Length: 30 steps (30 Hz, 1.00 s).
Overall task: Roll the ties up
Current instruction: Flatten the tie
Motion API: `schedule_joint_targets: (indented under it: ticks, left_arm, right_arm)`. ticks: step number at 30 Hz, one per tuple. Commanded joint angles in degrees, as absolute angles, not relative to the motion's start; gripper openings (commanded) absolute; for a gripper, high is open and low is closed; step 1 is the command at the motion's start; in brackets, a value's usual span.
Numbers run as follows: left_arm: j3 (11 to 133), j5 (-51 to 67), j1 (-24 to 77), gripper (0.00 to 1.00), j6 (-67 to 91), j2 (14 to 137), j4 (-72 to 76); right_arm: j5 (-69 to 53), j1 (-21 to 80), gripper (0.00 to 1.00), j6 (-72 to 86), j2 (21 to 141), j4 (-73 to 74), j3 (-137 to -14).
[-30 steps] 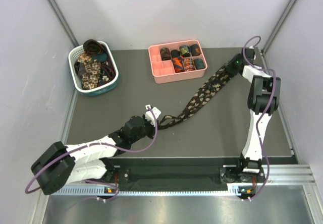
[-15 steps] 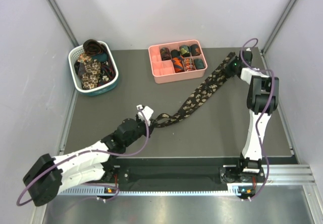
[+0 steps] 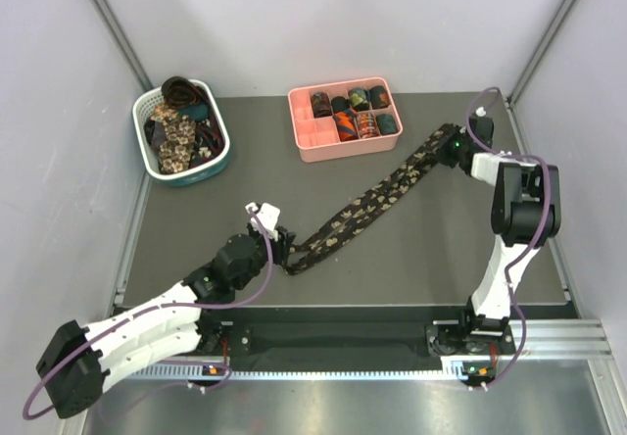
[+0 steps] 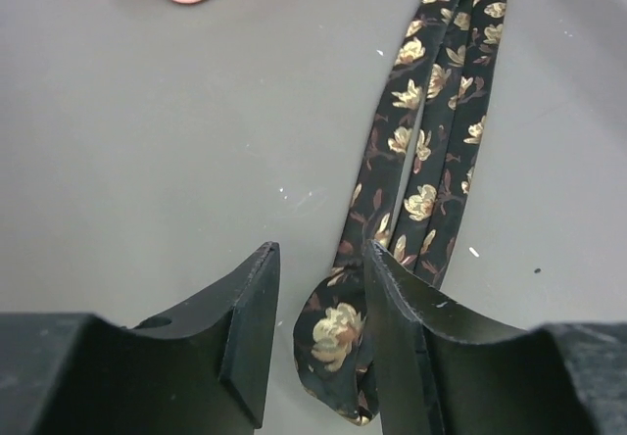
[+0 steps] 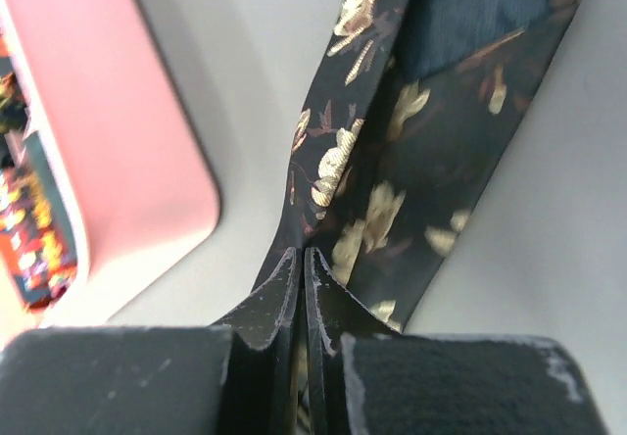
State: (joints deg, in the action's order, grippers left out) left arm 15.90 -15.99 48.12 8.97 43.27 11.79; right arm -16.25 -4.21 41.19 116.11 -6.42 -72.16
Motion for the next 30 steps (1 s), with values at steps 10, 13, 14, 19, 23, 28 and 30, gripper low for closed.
schedule_joint_targets:
  ticks: [10, 13, 14, 19, 23, 28, 30]
  left_arm:
    - [17.5, -21.3, 48.3, 0.56, 14.0, 41.7, 12.4]
    - [15.8, -25.7, 48.3, 0.64, 15.9, 38.6, 12.2]
    - [14.7, -28.2, 48.3, 0.71, 16.4, 36.6, 12.6]
    - [11.7, -37.5, 48.3, 0.91, 25.3, 29.7, 11.3]
    - [12.9, -38.9, 48.3, 0.99, 29.5, 27.4, 5.2]
    - [14.9, -37.6, 48.3, 0.99, 31.7, 30.4, 0.8]
    - [17.2, -37.5, 48.2, 0.99, 35.5, 32.0, -2.9]
  right_arm:
    - [-20.2, -0.6, 0.0, 42.0, 109.0, -12.5, -61.5]
    - [-20.0, -0.5, 0.12, 42.7, 107.8, -15.0, -58.0]
    - [-20.5, -0.4, 0.27, 42.8, 107.5, -15.9, -57.5]
    - [-19.5, -0.7, 0.66, 40.7, 105.1, -14.8, -56.7]
    - [-16.6, -1.1, 0.66, 38.6, 102.8, -11.5, -59.4]
    - [-10.5, -1.1, 0.65, 36.3, 102.4, -5.0, -63.1]
    - [-8.0, -1.2, 0.67, 36.2, 102.3, -3.9, -63.7]
